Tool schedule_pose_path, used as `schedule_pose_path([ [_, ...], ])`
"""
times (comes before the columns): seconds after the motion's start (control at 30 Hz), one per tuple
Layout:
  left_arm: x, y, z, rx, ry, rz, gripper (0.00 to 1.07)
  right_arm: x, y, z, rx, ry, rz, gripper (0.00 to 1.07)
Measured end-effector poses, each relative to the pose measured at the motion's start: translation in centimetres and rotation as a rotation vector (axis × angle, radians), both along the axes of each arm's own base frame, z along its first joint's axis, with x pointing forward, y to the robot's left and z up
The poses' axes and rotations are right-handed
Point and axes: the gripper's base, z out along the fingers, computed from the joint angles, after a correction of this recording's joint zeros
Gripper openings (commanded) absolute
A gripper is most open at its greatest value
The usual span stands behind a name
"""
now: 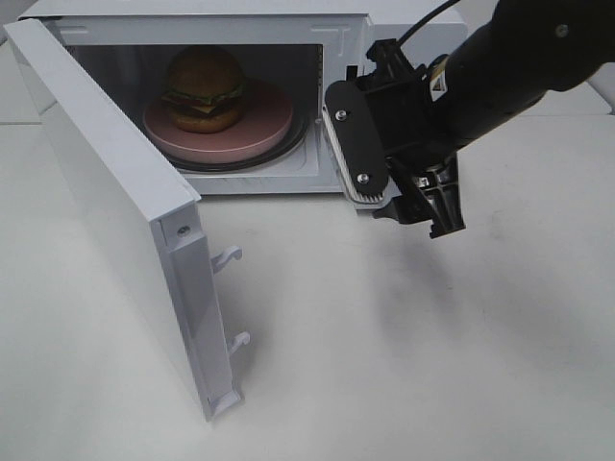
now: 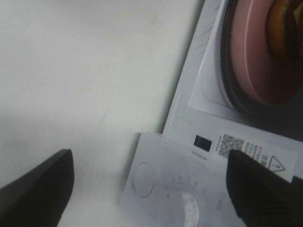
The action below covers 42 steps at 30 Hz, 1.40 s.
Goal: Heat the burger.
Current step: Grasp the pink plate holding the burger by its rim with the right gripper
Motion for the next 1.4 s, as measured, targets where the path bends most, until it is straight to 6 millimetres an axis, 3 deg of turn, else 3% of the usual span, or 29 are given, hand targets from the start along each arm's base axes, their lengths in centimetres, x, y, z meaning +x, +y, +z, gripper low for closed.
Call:
schedule_pose_path([
  [0.07, 0.0, 0.0, 0.0, 0.000, 0.000, 0.000, 1.00, 1.1, 1.2, -0.4, 0.026, -0.017, -0.001, 0.84],
  [0.4, 0.0, 0.0, 0.0, 0.000, 0.000, 0.000, 1.00, 3.7, 3.6, -1.7, 0.040, -0.026, 0.008, 0.83],
  [1.4, 0.0, 0.0, 0.0, 0.000, 0.000, 0.000, 1.00, 9.5, 8.9, -5.3, 0.115, -0.054, -0.011, 0.82],
])
